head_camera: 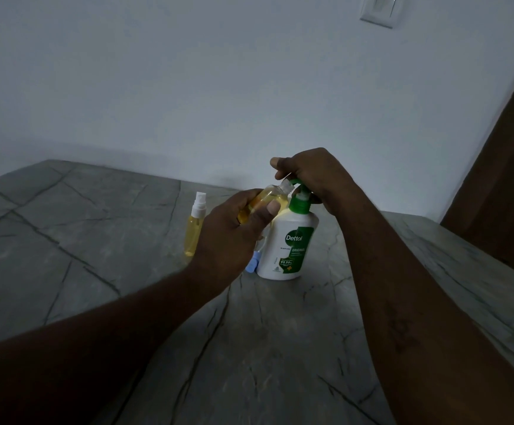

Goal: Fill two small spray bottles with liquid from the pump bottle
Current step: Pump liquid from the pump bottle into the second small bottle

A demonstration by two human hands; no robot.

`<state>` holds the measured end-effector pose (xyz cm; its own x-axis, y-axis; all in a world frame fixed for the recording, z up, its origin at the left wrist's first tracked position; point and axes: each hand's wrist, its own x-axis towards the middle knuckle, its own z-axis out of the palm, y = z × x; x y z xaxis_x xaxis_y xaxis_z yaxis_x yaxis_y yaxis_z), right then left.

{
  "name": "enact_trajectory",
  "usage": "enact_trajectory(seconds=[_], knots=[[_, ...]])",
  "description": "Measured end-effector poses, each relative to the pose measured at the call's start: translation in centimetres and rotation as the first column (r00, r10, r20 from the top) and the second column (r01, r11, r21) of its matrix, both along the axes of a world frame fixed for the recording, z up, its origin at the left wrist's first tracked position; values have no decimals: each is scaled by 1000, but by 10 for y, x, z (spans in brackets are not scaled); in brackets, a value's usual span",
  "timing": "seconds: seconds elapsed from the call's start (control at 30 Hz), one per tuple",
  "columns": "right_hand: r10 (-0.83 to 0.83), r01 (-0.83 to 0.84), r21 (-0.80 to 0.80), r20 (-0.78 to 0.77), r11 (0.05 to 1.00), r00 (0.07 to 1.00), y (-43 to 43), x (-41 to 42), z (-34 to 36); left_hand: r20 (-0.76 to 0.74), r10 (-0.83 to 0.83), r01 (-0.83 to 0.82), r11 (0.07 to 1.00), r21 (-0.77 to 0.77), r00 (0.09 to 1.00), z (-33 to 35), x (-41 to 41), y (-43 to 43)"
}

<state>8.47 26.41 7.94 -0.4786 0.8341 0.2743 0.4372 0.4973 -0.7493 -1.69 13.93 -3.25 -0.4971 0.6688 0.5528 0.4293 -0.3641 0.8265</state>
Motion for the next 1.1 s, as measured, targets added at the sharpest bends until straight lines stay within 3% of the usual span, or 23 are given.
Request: enact_trajectory(seconds=[0.37,0.73,1.1], knots=[[26,-27,-151,-9,988,1000,1,-2,-8,9,-22,22,1000,17,1000,0,0,-1],[-3,3,-14,-10,1000,1000,5,0,-2,12,-24,24,1000,7,1000,-3,-2,2],[19,-20,-125,-10,992,1000,3,-2,-8,-8,-12,12,1000,9,1000,-3,-1,1]])
